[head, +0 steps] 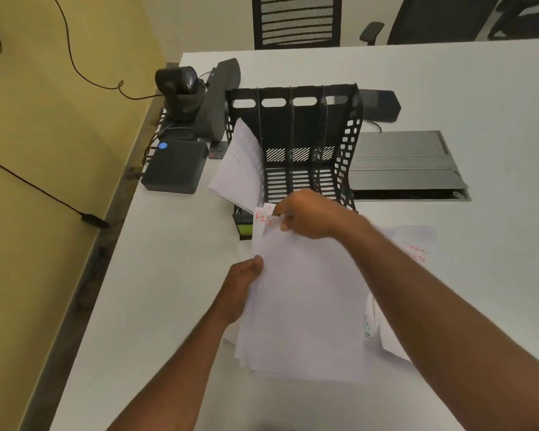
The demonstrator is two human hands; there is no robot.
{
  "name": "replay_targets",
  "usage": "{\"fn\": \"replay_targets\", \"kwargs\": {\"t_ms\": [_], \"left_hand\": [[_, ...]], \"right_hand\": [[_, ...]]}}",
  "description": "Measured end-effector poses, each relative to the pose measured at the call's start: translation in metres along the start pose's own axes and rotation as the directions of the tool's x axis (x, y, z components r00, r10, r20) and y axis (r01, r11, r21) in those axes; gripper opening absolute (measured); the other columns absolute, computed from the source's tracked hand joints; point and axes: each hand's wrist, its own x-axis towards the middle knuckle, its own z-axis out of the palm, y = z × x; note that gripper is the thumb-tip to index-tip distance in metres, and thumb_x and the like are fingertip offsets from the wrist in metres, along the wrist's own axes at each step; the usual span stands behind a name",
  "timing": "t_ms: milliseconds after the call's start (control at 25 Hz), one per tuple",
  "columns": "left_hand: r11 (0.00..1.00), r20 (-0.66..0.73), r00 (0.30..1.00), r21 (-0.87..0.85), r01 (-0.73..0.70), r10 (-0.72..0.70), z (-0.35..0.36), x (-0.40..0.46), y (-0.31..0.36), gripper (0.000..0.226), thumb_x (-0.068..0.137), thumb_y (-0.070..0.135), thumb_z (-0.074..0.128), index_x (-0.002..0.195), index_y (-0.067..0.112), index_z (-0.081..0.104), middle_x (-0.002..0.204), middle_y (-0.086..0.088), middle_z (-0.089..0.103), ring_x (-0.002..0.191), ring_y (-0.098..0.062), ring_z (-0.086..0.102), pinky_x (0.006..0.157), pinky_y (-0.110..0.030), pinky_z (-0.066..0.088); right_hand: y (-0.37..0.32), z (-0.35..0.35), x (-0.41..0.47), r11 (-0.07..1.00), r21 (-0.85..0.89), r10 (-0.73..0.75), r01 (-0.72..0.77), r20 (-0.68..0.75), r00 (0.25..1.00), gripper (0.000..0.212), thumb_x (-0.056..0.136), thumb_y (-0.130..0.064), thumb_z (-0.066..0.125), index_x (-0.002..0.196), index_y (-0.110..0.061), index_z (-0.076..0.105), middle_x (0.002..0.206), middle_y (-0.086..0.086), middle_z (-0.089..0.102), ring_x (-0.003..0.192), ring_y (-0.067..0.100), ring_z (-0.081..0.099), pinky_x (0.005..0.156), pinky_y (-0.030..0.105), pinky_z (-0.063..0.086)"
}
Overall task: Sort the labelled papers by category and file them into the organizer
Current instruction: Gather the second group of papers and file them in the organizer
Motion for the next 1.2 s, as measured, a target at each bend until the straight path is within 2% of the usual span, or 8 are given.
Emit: {"fn": "replay_targets", "kwargs": {"t_ms": [160,280,360,440,520,680,840,1200], "left_hand": [[0.995,-0.091,0.994,0.085,0.060,-0.052,0.001,-0.005,0.003,0.033,0.086,0.026,0.074,0.110,0.005,0.071,0.104,-0.014,0.076,0.097,-0.037,0.072,0.089,-0.053,0.057],[0.997,-0.148,0.986,-0.036,0.073,-0.078,-0.009,-0.007,0.002,0.029,0.093,0.010,0.063,0.122,0.003,0.064,0.111,-0.014,0.074,0.098,-0.032,0.073,0.088,-0.048,0.058],[0.998,-0.155,0.988,-0.059,0.015,-0.025,-0.014,-0.007,0.000,0.039,0.094,0.004,0.059,0.132,0.015,0.057,0.120,-0.007,0.072,0.104,-0.026,0.071,0.090,-0.045,0.057],[0.997,-0.134,0.991,-0.063,-0.039,0.030,-0.014,-0.006,-0.004,0.054,0.094,0.000,0.058,0.139,0.030,0.048,0.125,0.003,0.069,0.110,-0.021,0.068,0.091,-0.044,0.057],[0.994,-0.112,0.994,-0.110,-0.011,-0.001,-0.012,-0.003,-0.008,0.058,0.094,-0.003,0.057,0.141,0.029,0.046,0.129,-0.002,0.067,0.112,-0.027,0.067,0.093,-0.049,0.055],[0.986,-0.189,0.982,-0.167,-0.023,-0.009,0.002,-0.005,-0.001,0.052,0.074,-0.009,0.067,0.121,0.013,0.063,0.112,-0.011,0.074,0.108,-0.036,0.067,0.091,-0.045,0.055],[0.973,-0.403,0.890,0.009,-0.231,0.215,0.021,-0.013,0.016,0.047,0.078,-0.016,0.066,0.101,0.025,0.063,0.094,0.009,0.073,0.090,-0.006,0.071,0.076,-0.020,0.056],[0.973,-0.380,0.910,0.214,-0.090,0.168,0.018,-0.019,-0.030,0.053,0.078,-0.006,0.074,0.110,0.034,0.060,0.108,0.005,0.069,0.103,-0.015,0.066,0.078,-0.029,0.059]], "right_hand": [[0.015,0.025,0.007,0.983,0.184,0.075,-0.019,-0.306,0.949,0.055,0.090,-0.024,0.069,0.141,-0.022,0.049,0.141,0.004,0.054,0.127,0.022,0.050,0.100,0.034,0.043],[0.046,0.043,-0.023,0.826,0.562,0.459,-0.054,-0.613,0.643,0.072,0.084,-0.038,0.073,0.144,-0.026,0.037,0.142,-0.006,0.046,0.132,0.015,0.043,0.109,0.037,0.039],[0.069,0.072,-0.050,0.517,0.839,0.677,-0.167,-0.282,0.680,0.087,0.079,-0.041,0.079,0.148,-0.022,0.030,0.141,-0.003,0.046,0.131,0.018,0.045,0.107,0.036,0.038],[0.085,0.111,-0.074,0.126,0.947,0.527,-0.297,0.190,0.828,0.089,0.074,-0.039,0.083,0.146,-0.015,0.037,0.137,0.006,0.058,0.123,0.028,0.058,0.107,0.046,0.042],[0.090,0.138,-0.088,-0.019,0.939,0.367,-0.343,0.326,0.871,0.061,0.081,-0.022,0.078,0.135,-0.007,0.054,0.121,0.013,0.070,0.109,0.036,0.067,0.099,0.054,0.050],[0.078,0.141,-0.088,0.324,0.916,0.561,-0.236,0.015,0.828,0.027,0.086,-0.014,0.070,0.113,-0.016,0.071,0.102,0.004,0.076,0.089,0.023,0.074,0.080,0.039,0.061],[0.049,0.122,-0.088,0.504,0.864,0.565,-0.016,-0.316,0.763,0.019,0.091,-0.009,0.066,0.107,-0.020,0.066,0.093,-0.008,0.070,0.084,0.007,0.065,0.067,0.016,0.050],[0.046,0.165,-0.084,0.300,0.953,0.629,-0.038,-0.168,0.759,0.044,0.065,-0.016,0.068,0.108,-0.026,0.064,0.102,0.006,0.070,0.098,0.027,0.067,0.073,0.034,0.057]]}}
